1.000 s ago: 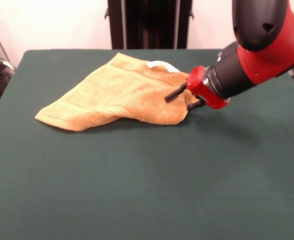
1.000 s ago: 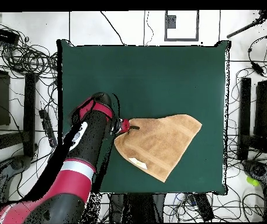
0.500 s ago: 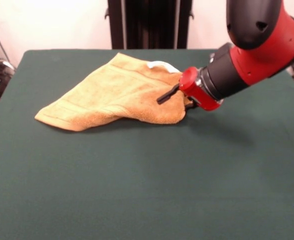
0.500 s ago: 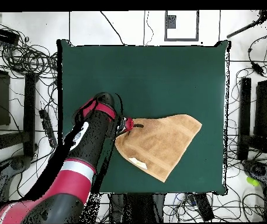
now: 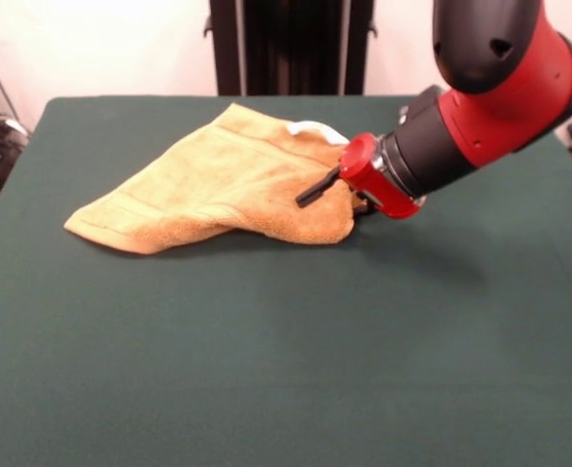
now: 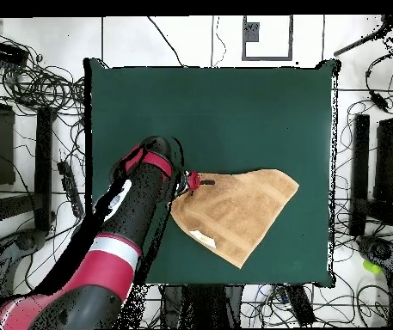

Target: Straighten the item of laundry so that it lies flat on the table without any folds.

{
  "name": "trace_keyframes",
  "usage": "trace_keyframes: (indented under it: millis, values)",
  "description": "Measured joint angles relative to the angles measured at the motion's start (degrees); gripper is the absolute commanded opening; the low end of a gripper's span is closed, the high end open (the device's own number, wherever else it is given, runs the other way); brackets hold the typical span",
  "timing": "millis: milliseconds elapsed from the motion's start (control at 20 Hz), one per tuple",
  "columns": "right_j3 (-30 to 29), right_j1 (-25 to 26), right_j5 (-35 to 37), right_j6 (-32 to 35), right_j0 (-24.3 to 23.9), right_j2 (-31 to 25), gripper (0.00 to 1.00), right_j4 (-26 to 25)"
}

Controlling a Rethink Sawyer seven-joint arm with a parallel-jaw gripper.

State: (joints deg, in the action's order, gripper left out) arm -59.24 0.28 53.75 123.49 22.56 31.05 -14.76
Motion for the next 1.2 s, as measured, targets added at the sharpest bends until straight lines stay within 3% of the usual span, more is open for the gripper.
trace_keyframes:
  millis: [1200]
  values:
    - [0.01, 0.15, -0.31, 0.0, 0.41, 4.6, 1.0, 0.01]
